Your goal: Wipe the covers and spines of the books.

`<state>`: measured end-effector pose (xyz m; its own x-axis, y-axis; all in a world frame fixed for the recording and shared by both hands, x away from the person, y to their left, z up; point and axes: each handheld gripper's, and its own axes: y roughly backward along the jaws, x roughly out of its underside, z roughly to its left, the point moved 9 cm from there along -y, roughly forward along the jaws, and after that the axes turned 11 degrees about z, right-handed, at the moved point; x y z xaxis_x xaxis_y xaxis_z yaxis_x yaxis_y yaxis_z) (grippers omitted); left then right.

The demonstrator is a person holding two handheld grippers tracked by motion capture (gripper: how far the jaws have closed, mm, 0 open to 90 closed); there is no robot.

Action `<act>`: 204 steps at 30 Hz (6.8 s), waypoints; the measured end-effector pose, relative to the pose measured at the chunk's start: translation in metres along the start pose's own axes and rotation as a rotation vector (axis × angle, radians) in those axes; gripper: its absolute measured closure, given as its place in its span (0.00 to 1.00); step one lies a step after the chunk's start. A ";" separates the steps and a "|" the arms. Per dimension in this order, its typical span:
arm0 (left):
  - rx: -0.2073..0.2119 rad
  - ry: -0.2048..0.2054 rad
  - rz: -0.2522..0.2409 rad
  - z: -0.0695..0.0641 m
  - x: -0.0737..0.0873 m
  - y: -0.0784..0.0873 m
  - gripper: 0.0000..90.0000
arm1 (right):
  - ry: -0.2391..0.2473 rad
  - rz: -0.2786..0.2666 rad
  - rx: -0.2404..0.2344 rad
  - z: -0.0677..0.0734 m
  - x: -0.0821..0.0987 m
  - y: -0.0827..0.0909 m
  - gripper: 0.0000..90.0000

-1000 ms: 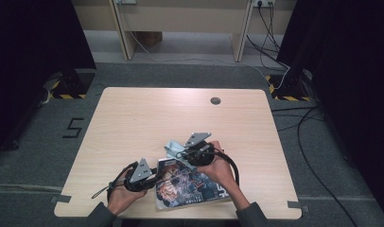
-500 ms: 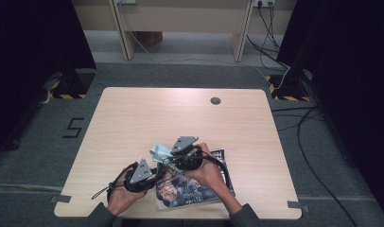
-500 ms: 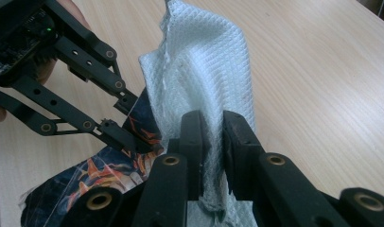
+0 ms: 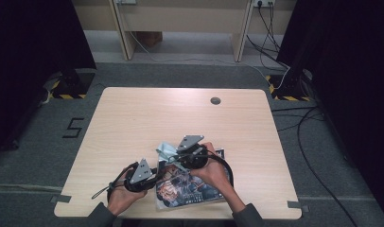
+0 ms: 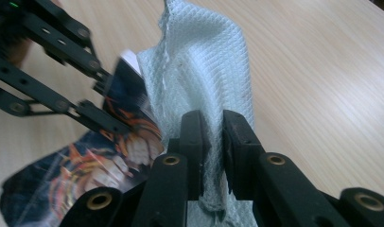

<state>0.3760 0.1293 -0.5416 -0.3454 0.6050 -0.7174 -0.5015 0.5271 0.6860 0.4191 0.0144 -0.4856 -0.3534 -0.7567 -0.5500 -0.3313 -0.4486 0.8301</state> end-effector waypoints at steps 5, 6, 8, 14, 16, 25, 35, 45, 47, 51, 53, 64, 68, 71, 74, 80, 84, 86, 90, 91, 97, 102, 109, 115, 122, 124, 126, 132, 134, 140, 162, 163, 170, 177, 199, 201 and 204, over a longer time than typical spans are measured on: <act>0.004 0.001 0.001 0.000 0.000 0.000 0.84 | -0.035 0.020 0.014 -0.015 0.013 -0.001 0.88; 0.003 -0.001 0.002 0.000 0.000 0.000 0.84 | -0.047 0.023 0.012 -0.019 0.016 -0.002 0.88; 0.004 -0.003 0.001 0.000 0.000 0.000 0.84 | -0.061 0.030 0.019 -0.024 0.021 -0.002 0.88; 0.002 -0.005 -0.002 0.000 -0.001 0.001 0.84 | -0.098 0.053 0.033 -0.040 0.036 -0.001 0.88; 0.000 -0.003 -0.001 0.000 0.000 0.001 0.84 | -0.113 0.060 0.036 -0.046 0.042 0.000 0.88; -0.003 -0.008 -0.006 0.000 -0.002 0.002 0.84 | -0.210 0.109 0.058 -0.082 0.074 -0.002 0.88; -0.007 -0.017 -0.009 0.000 -0.003 0.002 0.84 | -0.358 0.150 0.075 -0.121 0.116 -0.001 0.88; -0.010 -0.016 -0.013 0.000 -0.003 0.002 0.84 | -0.384 0.155 0.098 -0.131 0.126 0.001 0.89; -0.012 -0.019 -0.012 0.001 -0.003 0.002 0.84 | -0.367 0.147 0.103 -0.130 0.122 0.002 0.89; -0.014 -0.019 -0.012 0.001 -0.003 0.002 0.84 | -0.319 0.141 0.092 -0.117 0.108 0.000 0.89; -0.014 -0.016 -0.011 0.001 -0.003 0.001 0.84 | -0.295 0.132 0.081 -0.111 0.100 -0.001 0.89; -0.020 -0.018 -0.011 0.002 -0.003 0.001 0.83 | -0.205 0.039 -0.026 -0.067 0.056 0.000 0.89; -0.021 -0.021 -0.010 0.002 -0.003 0.001 0.83 | -0.167 0.027 -0.035 -0.054 0.043 0.000 0.89; -0.026 -0.018 -0.011 0.002 -0.003 0.001 0.83 | -0.144 0.017 -0.042 -0.045 0.034 0.000 0.89; -0.029 -0.022 -0.012 0.002 -0.004 0.001 0.83 | -0.119 0.003 -0.053 -0.036 0.025 0.001 0.89; -0.038 -0.026 -0.016 0.001 -0.005 0.000 0.83 | -0.078 -0.034 -0.092 -0.017 0.005 0.002 0.88; -0.041 -0.032 -0.013 0.001 -0.005 0.000 0.83 | -0.060 -0.043 -0.107 -0.006 -0.004 0.003 0.88; -0.049 -0.037 -0.013 0.000 -0.006 0.000 0.83 | -0.040 -0.056 -0.115 -0.001 -0.009 0.004 0.88; -0.060 -0.053 -0.017 -0.003 -0.009 0.000 0.84 | -0.016 -0.069 -0.113 0.009 -0.015 0.008 0.88; -0.060 -0.054 -0.019 -0.003 -0.010 -0.001 0.84 | -0.015 -0.072 -0.111 0.011 -0.017 0.009 0.88; -0.060 -0.061 -0.018 -0.005 -0.011 -0.002 0.83 | 0.007 -0.085 -0.120 0.021 -0.024 0.011 0.88; -0.058 -0.063 -0.016 -0.005 -0.010 -0.002 0.83 | -0.006 -0.076 -0.126 0.018 -0.021 0.010 0.89; -0.054 -0.058 -0.013 -0.005 -0.009 -0.002 0.83 | -0.024 -0.051 -0.095 0.005 -0.012 0.007 0.89; -0.057 -0.059 -0.015 -0.005 -0.010 -0.002 0.83 | -0.034 -0.023 -0.073 -0.001 -0.007 0.007 0.89; -0.068 -0.063 -0.017 -0.005 -0.011 -0.001 0.83 | -0.017 -0.025 -0.060 0.003 -0.013 0.008 0.89; -0.073 -0.069 -0.015 -0.004 -0.011 -0.002 0.83 | -0.011 -0.029 -0.067 0.007 -0.016 0.009 0.89; -0.077 -0.072 -0.014 -0.005 -0.012 -0.001 0.83 | -0.006 -0.041 -0.071 0.010 -0.020 0.009 0.89; -0.075 -0.071 -0.015 -0.004 -0.011 -0.002 0.82 | 0.005 -0.050 -0.096 0.019 -0.031 0.008 0.89; -0.077 -0.073 -0.013 -0.003 -0.011 -0.002 0.82 | 0.016 -0.059 -0.105 0.021 -0.035 0.008 0.89; -0.078 -0.078 -0.016 -0.004 -0.012 -0.002 0.82 | 0.029 -0.046 -0.102 0.022 -0.035 0.008 0.89; -0.074 -0.088 -0.014 -0.004 -0.011 -0.001 0.82 | -0.136 0.028 -0.021 -0.042 0.031 0.006 0.89; -0.075 -0.088 -0.014 -0.004 -0.011 -0.001 0.82 | -0.144 0.027 -0.017 -0.046 0.033 0.005 0.89; -0.080 -0.096 -0.014 -0.004 -0.011 -0.001 0.82 | -0.206 0.052 -0.005 -0.066 0.052 0.002 0.89; -0.084 -0.106 -0.017 -0.004 -0.013 0.000 0.82 | -0.272 0.089 0.015 -0.089 0.076 0.000 0.89; -0.077 -0.085 -0.032 -0.001 -0.013 0.001 0.81 | -0.453 0.162 0.094 -0.141 0.139 0.003 0.89; -0.080 -0.077 -0.029 0.000 -0.012 0.001 0.81 | -0.462 0.145 0.105 -0.143 0.139 0.011 0.89; -0.078 -0.070 -0.029 0.001 -0.011 0.001 0.81 | -0.468 0.113 0.128 -0.147 0.140 0.028 0.89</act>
<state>0.3800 0.1243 -0.5331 -0.2748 0.6321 -0.7245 -0.5713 0.4987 0.6518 0.4891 -0.1738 -0.5259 -0.7385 -0.4893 -0.4638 -0.3625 -0.2919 0.8851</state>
